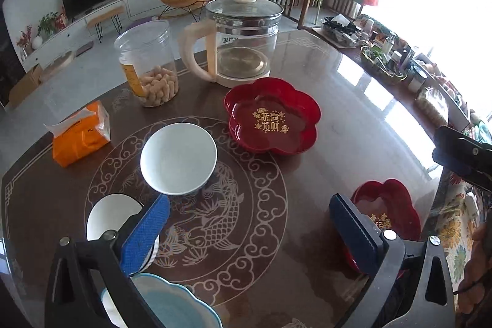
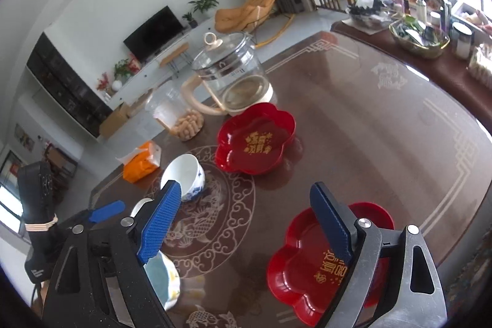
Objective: Organize plates and bowls
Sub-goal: 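Lower the right gripper onto the red plate rim and close it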
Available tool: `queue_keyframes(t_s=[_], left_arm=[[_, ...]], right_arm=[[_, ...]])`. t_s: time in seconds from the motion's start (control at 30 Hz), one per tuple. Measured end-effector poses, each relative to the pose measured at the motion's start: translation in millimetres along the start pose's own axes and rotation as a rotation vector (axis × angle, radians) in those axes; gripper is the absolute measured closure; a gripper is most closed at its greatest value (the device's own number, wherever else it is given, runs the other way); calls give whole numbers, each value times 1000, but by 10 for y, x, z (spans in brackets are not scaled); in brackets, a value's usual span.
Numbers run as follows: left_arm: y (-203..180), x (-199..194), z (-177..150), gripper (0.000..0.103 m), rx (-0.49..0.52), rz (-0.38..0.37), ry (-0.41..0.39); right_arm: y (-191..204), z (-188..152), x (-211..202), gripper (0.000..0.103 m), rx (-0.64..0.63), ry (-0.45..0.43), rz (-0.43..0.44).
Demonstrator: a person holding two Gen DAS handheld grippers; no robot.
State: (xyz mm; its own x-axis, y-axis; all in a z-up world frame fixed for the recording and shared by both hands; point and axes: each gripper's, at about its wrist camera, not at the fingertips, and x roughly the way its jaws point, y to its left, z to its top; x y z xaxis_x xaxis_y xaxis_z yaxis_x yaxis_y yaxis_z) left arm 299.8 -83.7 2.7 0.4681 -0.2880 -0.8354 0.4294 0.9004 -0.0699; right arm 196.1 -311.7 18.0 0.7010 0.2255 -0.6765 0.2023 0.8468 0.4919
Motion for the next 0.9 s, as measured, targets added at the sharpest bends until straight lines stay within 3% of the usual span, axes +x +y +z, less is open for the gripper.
queue_keyframes(t_s=[0.1, 0.17, 0.27, 0.37, 0.47, 0.8, 0.87, 0.9], left_arm=[[206, 94, 287, 0, -39, 20, -39], [311, 275, 520, 0, -63, 22, -4], [401, 705, 767, 0, -98, 32, 99], [453, 1045, 890, 0, -136, 21, 152], [451, 1315, 986, 2, -128, 47, 180], [379, 1950, 1214, 26, -88, 79, 228], [396, 2041, 1233, 37, -111, 63, 237], [408, 2084, 1240, 39, -125, 56, 242]], right_arm=[[-74, 216, 48, 15, 70, -22, 10], [-85, 371, 172, 15, 57, -12, 22], [-233, 452, 723, 15, 109, 194, -25], [-479, 356, 1144, 15, 261, 324, 25], [-611, 361, 1307, 15, 342, 318, 30], [-434, 412, 1621, 16, 173, 285, -102], [-409, 403, 1725, 22, 150, 288, -129], [-407, 393, 1778, 33, 147, 296, -133]])
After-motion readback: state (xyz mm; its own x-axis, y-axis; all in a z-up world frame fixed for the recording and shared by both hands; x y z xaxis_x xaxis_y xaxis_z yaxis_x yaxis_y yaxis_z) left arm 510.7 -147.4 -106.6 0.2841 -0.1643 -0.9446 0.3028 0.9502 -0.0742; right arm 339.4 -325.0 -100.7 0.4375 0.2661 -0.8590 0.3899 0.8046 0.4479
